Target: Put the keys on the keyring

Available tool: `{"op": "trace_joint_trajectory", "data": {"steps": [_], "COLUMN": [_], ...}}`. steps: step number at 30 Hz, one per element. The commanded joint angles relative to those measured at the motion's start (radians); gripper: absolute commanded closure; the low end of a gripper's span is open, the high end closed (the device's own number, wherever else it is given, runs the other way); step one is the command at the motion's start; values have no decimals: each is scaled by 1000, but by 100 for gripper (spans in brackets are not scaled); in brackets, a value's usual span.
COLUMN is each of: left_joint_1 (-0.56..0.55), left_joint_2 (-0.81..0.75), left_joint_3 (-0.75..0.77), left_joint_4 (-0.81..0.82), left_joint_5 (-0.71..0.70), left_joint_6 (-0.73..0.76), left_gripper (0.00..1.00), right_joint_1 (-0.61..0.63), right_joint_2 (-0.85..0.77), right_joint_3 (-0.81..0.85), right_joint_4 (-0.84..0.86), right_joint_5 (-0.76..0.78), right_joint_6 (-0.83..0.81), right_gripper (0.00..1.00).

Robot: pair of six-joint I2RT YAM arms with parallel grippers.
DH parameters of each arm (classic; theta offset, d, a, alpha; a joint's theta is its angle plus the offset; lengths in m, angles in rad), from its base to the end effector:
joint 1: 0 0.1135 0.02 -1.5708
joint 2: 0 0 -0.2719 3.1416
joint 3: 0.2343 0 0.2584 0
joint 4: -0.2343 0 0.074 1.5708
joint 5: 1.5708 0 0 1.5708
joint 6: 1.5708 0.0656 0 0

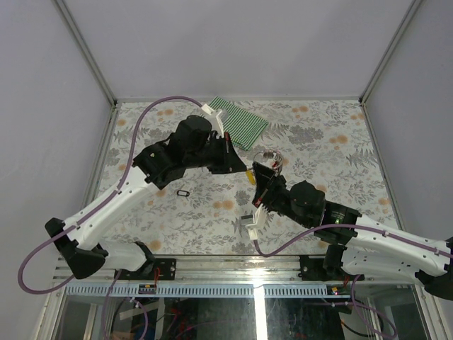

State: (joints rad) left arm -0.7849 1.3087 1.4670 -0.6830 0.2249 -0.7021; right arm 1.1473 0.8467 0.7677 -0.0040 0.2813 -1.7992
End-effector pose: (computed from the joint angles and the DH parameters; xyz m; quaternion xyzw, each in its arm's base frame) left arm 0.2073 -0.2278 0.4059 0.0916 0.8578 -0.4075 0.2996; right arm 0.1118 0.2038 0.3458 -0.7159 0.1654 -0.3124 0.6021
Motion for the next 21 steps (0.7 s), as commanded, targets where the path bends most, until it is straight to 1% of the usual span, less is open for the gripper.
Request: {"op": "trace_joint_trajectory", "data": {"steps": [1,21], "left_joint_1": [19,17], "left_joint_2": [51,154], "left_joint_3": [-20,-58], "left_joint_4": [-84,-150], "left_joint_5": [-129,-184], "left_joint_6": [57,69], "left_gripper": [100,100], "right_joint_1": [8,38], "right_joint_2": [-14,64], "right_joint_3": [25,-39], "right_joint_4": [101,108], "right_joint_5": [27,66], "right_joint_6": [-56,-48], "right_gripper": [100,100]}}
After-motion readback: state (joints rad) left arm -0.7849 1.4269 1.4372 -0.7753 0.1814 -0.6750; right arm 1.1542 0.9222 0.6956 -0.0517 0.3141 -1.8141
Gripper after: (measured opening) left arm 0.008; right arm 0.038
